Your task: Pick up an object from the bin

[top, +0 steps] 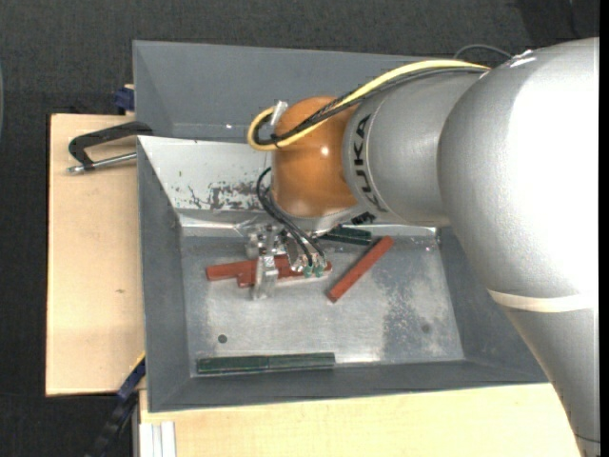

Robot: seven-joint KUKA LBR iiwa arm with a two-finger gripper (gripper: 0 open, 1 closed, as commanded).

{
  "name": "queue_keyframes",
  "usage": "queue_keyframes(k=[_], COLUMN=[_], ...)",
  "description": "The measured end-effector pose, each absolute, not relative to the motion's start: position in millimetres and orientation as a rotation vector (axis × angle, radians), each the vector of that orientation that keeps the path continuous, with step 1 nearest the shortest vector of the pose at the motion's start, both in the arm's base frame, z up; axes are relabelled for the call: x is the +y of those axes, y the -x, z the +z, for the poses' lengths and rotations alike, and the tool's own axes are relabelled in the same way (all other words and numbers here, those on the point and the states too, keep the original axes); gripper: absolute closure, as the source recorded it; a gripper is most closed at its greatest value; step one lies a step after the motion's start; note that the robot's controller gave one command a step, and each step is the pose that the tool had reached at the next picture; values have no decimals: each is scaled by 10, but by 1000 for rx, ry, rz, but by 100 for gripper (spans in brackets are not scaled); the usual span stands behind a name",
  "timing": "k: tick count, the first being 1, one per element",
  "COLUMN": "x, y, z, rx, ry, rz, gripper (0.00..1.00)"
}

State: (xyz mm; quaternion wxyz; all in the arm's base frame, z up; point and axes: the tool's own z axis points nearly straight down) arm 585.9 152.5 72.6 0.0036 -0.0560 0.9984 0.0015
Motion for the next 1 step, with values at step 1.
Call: queue_keyframes(k=[1], x=[1911], y=[-5597], z=[2139], rx=[3110], ry=[401], rz=[4], gripper=[100])
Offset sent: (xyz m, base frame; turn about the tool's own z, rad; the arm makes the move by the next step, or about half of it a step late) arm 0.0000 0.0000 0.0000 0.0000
